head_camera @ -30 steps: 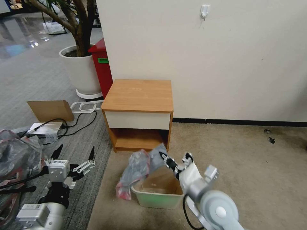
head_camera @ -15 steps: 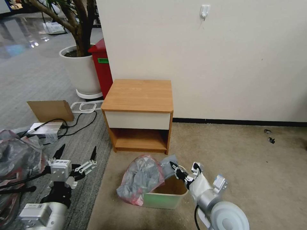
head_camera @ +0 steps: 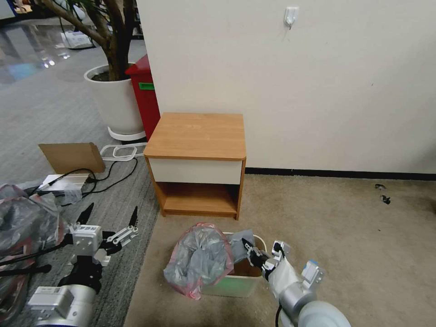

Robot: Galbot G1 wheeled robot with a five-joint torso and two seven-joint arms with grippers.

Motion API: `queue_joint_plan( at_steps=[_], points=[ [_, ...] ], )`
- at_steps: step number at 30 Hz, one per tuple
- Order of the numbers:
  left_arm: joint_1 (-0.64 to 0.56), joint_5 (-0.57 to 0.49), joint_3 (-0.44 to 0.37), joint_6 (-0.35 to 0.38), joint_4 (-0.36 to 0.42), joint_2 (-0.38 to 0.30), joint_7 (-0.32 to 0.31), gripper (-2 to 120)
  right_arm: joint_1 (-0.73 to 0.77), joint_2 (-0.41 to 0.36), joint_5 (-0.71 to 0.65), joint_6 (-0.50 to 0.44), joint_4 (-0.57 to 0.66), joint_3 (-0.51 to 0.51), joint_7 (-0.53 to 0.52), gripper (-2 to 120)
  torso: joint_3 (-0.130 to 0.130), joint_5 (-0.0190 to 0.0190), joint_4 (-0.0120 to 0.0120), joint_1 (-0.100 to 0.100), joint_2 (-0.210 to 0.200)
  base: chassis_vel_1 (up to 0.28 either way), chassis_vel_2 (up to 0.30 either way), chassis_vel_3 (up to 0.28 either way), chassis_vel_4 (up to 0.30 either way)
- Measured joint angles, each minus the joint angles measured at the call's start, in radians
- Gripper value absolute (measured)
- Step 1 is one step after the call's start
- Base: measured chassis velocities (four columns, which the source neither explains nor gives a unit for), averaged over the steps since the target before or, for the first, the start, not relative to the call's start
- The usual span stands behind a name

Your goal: Pick up the garbage bag from the table and place it over the trash can.

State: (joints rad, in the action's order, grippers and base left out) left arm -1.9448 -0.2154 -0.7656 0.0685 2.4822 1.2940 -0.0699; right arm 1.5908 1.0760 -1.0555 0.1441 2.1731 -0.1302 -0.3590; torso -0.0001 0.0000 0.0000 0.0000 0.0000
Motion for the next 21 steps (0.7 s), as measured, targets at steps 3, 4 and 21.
queue_joint_plan(
  at_steps=[3,4,21],
  points=[
    [0.005,0.000,0.008,0.000,-0.007,-0.003,0.000,100,0.024,0.007,0.024,-0.005,0.018,-0.015,0.000,41,0.000,0.0000,0.0000,0.000,0.000,0.000,0.000,0.000,0.000],
    [0.007,0.000,0.012,0.000,-0.008,-0.004,0.000,100,0.031,0.007,0.038,-0.013,0.023,-0.016,0.000,44,0.000,0.0000,0.0001,0.000,0.000,0.000,0.000,0.000,0.000],
    [0.014,0.035,0.062,0.005,-0.016,-0.013,0.035,100,0.081,0.099,0.169,-0.053,0.054,-0.048,-0.006,99,0.000,0.0000,0.0000,0.000,0.000,0.000,0.000,0.000,0.000]
  ],
)
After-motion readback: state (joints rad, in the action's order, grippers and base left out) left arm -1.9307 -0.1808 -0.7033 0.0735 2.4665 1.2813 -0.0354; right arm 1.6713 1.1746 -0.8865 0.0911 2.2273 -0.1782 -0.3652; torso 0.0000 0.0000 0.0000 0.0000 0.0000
